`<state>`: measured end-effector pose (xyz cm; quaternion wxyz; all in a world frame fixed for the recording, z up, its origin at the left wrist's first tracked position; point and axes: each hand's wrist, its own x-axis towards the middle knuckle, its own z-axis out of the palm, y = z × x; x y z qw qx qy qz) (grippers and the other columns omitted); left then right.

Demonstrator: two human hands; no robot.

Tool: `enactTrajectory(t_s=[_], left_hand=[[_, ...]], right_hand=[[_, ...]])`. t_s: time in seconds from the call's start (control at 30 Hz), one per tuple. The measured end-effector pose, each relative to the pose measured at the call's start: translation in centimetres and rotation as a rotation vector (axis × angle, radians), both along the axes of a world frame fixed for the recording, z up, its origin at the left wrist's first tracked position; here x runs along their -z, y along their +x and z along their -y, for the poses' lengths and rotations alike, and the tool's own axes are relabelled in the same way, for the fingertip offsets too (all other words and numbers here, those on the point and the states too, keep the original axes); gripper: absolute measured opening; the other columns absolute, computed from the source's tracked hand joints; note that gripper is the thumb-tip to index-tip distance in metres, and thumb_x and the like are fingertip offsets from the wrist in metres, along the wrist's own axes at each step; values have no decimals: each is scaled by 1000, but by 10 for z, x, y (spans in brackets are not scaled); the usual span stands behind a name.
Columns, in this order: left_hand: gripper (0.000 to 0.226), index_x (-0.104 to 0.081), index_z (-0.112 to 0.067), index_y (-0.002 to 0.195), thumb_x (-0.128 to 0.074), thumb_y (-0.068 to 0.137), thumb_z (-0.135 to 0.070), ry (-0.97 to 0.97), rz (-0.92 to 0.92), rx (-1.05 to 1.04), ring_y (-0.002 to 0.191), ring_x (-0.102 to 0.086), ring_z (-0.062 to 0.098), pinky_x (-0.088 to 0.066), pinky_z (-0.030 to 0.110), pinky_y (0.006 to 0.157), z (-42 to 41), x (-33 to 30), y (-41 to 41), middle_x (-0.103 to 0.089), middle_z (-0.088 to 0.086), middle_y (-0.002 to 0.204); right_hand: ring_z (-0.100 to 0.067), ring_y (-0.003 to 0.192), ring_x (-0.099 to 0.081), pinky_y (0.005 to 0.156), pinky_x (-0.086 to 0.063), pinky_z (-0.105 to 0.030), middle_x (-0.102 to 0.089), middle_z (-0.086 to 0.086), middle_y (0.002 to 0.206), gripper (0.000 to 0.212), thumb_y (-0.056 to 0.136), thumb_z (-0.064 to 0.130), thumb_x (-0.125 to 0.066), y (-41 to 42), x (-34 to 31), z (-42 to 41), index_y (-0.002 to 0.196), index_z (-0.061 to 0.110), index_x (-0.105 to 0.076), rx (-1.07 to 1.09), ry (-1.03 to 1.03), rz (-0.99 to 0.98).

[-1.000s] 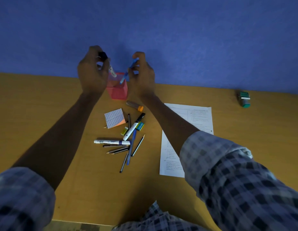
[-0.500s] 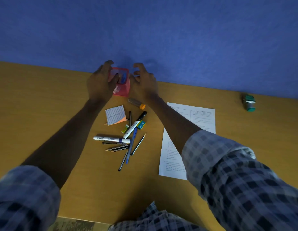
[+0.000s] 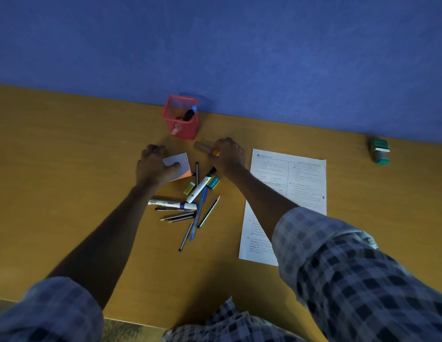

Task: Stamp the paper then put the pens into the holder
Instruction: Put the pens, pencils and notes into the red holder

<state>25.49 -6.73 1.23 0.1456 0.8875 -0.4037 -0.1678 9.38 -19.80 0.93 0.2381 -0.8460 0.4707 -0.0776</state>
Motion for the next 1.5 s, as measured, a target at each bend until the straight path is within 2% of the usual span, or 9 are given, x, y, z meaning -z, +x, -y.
enactTrajectory(t_s=[0.27,0.43,0.73,0.83,1.0,1.07,1.13,1.3,1.5], left_hand=[[45,-61,-9,113,-77,75,-30,-27,18,68,114,-49,31,-45,44,91,-2,3,0,-54,12,118],[42,-50,-15,98,-82,72,-25,-63,-105,37,89,-58,28,-47,36,66,1,-5,2,-59,5,95],[23,-60,-10,95,-76,78,-9,-457,-110,133,80,-55,13,-38,7,55,20,-74,13,-61,2,94],[35,-51,-37,85,-74,75,-14,-600,-90,163,71,-55,-2,-42,15,61,26,-100,25,-60,-8,86],[25,-54,-32,91,-66,82,-12,-765,-24,144,68,-54,-5,-38,9,60,41,-129,31,-59,-2,83],[17,-57,-25,97,-63,86,-14,-723,33,174,70,-56,-4,-38,9,58,51,-131,35,-58,1,85],[14,-60,-16,103,-60,89,-16,-586,117,194,76,-58,13,-41,24,59,62,-129,39,-61,8,87],[20,-56,-10,110,-56,90,-13,-310,233,267,86,-61,44,-43,39,64,87,-122,42,-63,26,96],[21,-64,-7,98,-54,80,-4,-250,311,376,81,-62,43,-43,37,61,103,-112,45,-66,24,88]], right_hand=[[-26,91,-64,75,-50,-34,-69,-7,97,19,89,24,-54,-4,0,3,98,13,-67,82,85,78],[-14,84,-63,72,-49,-28,-72,-3,94,20,82,19,-70,-16,-7,7,102,15,-72,100,257,433],[-16,100,-62,89,-53,-34,-68,-3,109,31,79,13,-71,-15,-32,21,108,23,-70,218,343,663],[-16,99,-63,92,-54,-38,-70,-3,107,25,81,12,-69,-13,-42,24,105,19,-72,256,355,766],[-17,97,-65,90,-56,-42,-70,-4,106,18,89,25,-61,-1,-56,32,102,22,-73,272,323,890],[-10,96,-63,87,-55,-26,-67,-7,110,20,91,20,-62,5,-62,36,109,15,-71,250,262,870],[-9,94,-61,83,-53,-20,-64,-10,111,21,91,16,-62,12,-70,39,110,11,-70,195,168,842],[-21,97,-63,81,-57,-36,-64,-12,108,22,85,11,-65,33,-85,42,107,10,-69,73,-5,700],[-28,88,-63,72,-52,-39,-67,-13,98,23,82,14,-64,46,-94,40,102,3,-64,-67,-135,534]])
